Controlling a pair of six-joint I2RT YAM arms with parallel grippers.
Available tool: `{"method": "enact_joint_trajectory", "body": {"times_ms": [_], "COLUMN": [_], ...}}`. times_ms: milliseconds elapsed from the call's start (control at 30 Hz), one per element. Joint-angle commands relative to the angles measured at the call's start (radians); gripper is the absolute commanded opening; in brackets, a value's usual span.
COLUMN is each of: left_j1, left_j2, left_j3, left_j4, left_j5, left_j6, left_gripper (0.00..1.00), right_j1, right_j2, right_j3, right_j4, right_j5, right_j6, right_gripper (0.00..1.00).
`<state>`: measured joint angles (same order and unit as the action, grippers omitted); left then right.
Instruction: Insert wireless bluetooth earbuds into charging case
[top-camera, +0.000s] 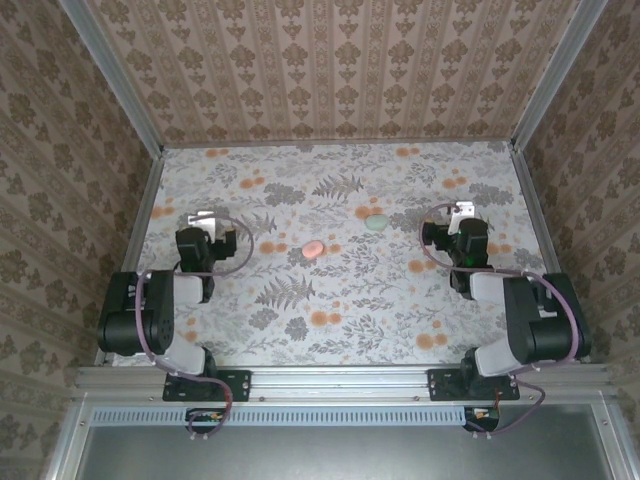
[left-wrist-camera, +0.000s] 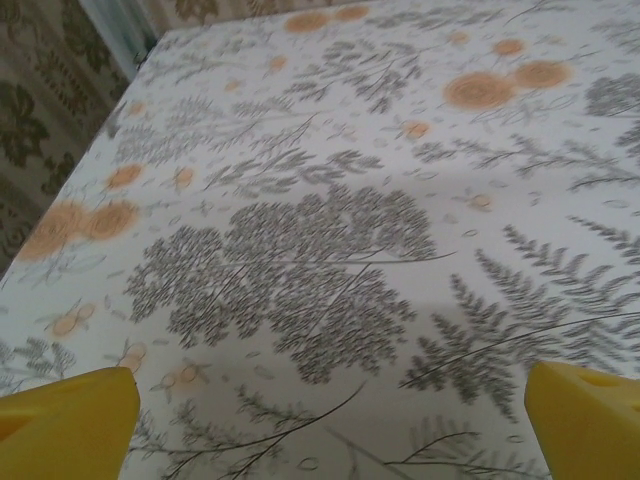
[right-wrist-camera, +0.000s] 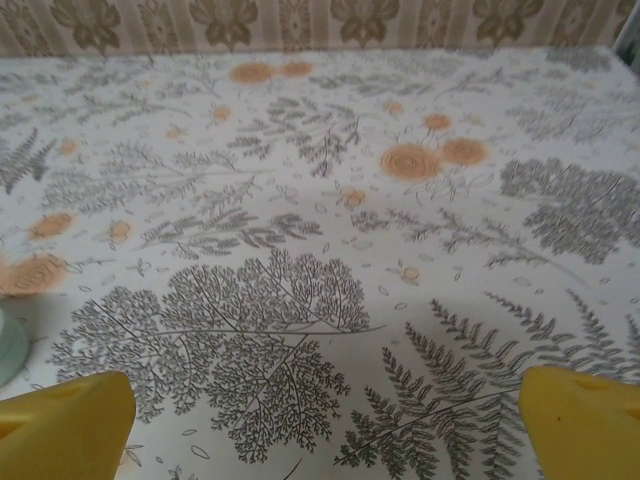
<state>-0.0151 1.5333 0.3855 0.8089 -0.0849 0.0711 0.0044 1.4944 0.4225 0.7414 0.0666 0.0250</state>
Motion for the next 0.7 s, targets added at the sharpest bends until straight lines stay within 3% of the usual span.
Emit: {"method": "enact_joint_trajectory", "body": {"times_ms": [0,667], "left_j1": [0.008,0.0], "left_j2": [-0.001,0.001], "left_j3": [0.017,0.022], "left_j4": [0.041,0.033], "left_j5": [0.066,0.083], "left_j6": [-0.034,-0.017], "left_gripper": [1.0,1.0], "right_j1": [0.0,0.009], "right_j2": [0.04,0.038], "right_j3": [-0.022,-0.019], "right_j4": [0.132,0.123], "right_j5": [-0.006,0.015], "right_j6": [0.021,0.019], "right_gripper": [1.0,1.0]}}
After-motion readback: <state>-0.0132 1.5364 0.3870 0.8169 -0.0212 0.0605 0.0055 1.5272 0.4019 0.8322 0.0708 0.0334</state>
